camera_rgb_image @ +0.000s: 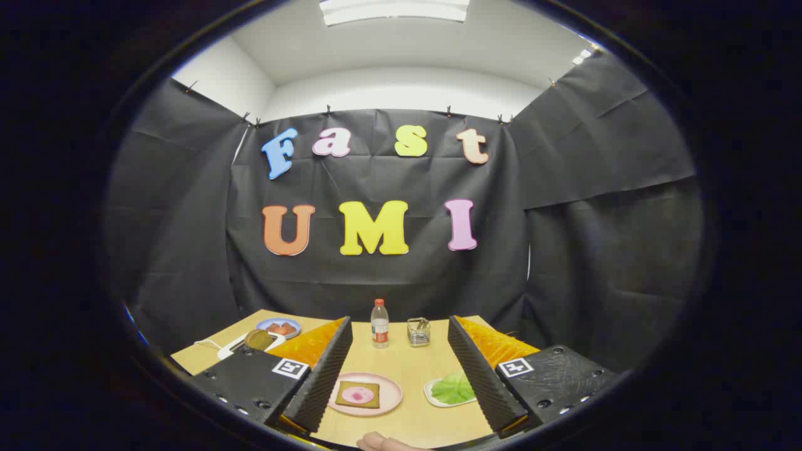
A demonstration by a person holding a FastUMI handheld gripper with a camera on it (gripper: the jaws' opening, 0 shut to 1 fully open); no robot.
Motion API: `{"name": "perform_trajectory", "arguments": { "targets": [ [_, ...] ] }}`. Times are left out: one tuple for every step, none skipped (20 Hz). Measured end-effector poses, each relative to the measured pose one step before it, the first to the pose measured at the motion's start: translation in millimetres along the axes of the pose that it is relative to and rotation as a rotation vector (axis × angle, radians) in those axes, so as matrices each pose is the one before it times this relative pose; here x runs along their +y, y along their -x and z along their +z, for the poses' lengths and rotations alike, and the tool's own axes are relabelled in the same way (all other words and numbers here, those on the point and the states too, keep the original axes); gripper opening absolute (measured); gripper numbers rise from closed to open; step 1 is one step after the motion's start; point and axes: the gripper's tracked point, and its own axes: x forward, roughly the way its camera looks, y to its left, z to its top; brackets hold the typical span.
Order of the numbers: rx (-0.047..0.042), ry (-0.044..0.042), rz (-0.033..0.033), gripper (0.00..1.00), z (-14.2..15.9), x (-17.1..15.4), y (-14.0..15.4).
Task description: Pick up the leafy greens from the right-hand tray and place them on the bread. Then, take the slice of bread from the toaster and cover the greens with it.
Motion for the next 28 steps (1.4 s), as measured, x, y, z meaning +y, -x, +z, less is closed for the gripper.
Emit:
{"name": "perform_trajectory", "arguments": {
  "targets": [
    [0.00272,-0.00161,0.00179,0.94,-0.49,-0.13,-0.55],
    [0.00195,0.00046,0.00118,0.94,-0.61,1.28,0.0],
    [0.00012,-0.00013,-0.00089,0.94,0.94,-1.03,0.5],
    [-0.00039,0.00313,-0.00085,0.94,-0.65,-0.62,0.1],
    [0.0007,0.00363,-0.00274,0.94,0.6,-0.3,-0.06],
    [0.00067,0.00171,0.00013,0.94,-1.27,-0.35,-1.09],
    [0.00312,0.00416,-0.00001,0.94,-0.54,0.37,-1.53],
    [0.0026,0.00531,-0.00063,0.94,-1.44,-0.72,0.83],
    [0.00208,0.0056,0.00037,0.94,-0.91,-0.17,0.13],
    [0.00178,0.00189,-0.00108,0.94,-2.14,-0.23,-0.34],
    [0.00216,0.00219,0.00337,0.94,0.05,0.12,0.22],
    [-0.00306,0.00046,0.01158,0.94,-0.95,2.41,-0.8],
    [-0.0019,-0.00032,0.00447,0.94,0.28,1.3,-0.53],
    [-0.00276,0.00099,-0.00023,0.94,-2.01,-3.62,-2.17],
    [0.00297,0.00139,-0.00468,0.95,-2.51,-3.2,-4.83],
    [0.00811,0.00072,-0.00443,0.96,-6.53,-3.21,-6.5],
    [0.0051,-0.00149,0.00564,0.96,-5.7,-2.14,-7.26],
    [0.01006,0.00703,0.00416,0.96,-5.7,-1.16,-9.38],
    [0.02024,0.01034,-0.0078,0.95,-10.88,-7.64,-10.18],
    [-0.0004,0.00855,0.00869,0.95,-7.18,-4.83,-11.08],
    [0.0157,0.01298,-0.01654,0.95,-10.35,-8.61,-11.79],
    [0.00943,0.01423,-0.01308,0.95,-11.54,-10.75,-13.38],
    [0.02809,0.01044,-0.02059,0.95,-13.76,-10.26,-11.72],
    [0.01174,-0.00565,-0.0137,0.95,-12.98,-9.98,-10.96],
    [0.01087,-0.00091,-0.00617,0.95,-10.3,-7.29,-10.87],
    [0.02645,0.00793,-0.01272,0.95,-15.06,-7.08,-10.24],
    [0.01992,0.00663,-0.01003,0.95,-14.2,-7.87,-12.0],
    [0.01933,0.00872,-0.00834,0.95,-11.54,-5.43,-13.57]
  ]
}}
